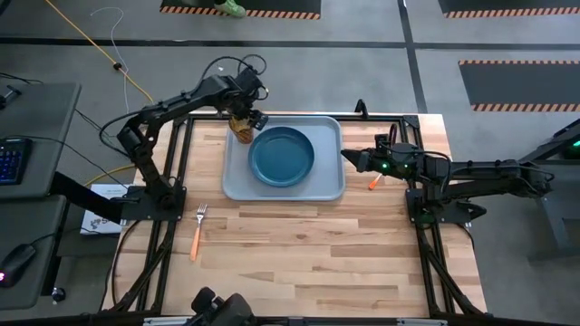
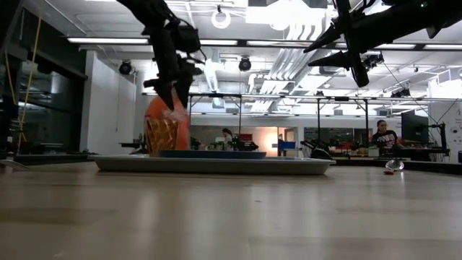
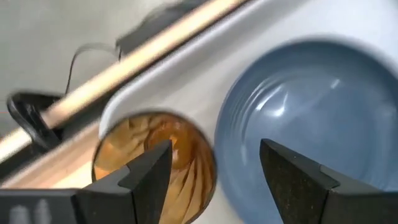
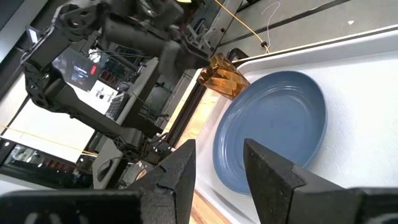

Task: Pick and place plate/cup/fork/spoon on tray
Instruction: Put the spoon on the right side of the tray

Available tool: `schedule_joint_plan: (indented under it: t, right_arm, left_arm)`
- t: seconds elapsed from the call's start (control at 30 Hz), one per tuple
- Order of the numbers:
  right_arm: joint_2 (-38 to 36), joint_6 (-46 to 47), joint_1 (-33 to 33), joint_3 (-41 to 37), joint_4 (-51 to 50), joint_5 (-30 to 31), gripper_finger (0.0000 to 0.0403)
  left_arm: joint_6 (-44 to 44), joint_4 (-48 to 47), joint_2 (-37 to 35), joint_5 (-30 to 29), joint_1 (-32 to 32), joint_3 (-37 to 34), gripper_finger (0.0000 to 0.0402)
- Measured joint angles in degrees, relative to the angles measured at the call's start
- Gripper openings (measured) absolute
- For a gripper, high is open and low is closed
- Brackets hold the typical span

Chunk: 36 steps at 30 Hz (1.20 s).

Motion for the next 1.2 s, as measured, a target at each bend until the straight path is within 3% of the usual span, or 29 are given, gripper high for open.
schedule_joint_plan:
  t: [0.43,0.67,0.87,1.03,1.13,1.2]
  right_arm:
    - [0.00,0.00,0.00,0.02,0.00,0.02,0.0126]
    - [0.00,0.00,0.00,0.01,0.00,0.02,0.0126]
    - [0.00,0.00,0.00,0.02,0.01,-0.08,0.0126]
    - [0.00,0.00,0.00,0.02,0.12,-0.24,0.0126]
    - [0.02,0.30,0.00,0.02,0.77,-0.34,0.0126]
    - [0.06,2.75,-0.56,1.22,-0.11,-2.20,0.0126]
  left_arm:
    - [-3.75,19.54,-17.56,8.66,-2.32,0.00,0.0234]
    - [0.44,27.92,-28.32,5.18,-9.03,-1.78,0.0234]
    - [-3.90,44.79,-38.33,4.82,-14.88,-18.66,0.0234]
    - [-11.35,66.50,-45.60,6.58,-18.81,-35.88,0.0234]
    - [-16.38,80.26,-48.11,7.09,-19.81,-42.50,0.0234]
    - [-18.77,84.07,-49.27,6.56,-19.64,-44.56,0.0234]
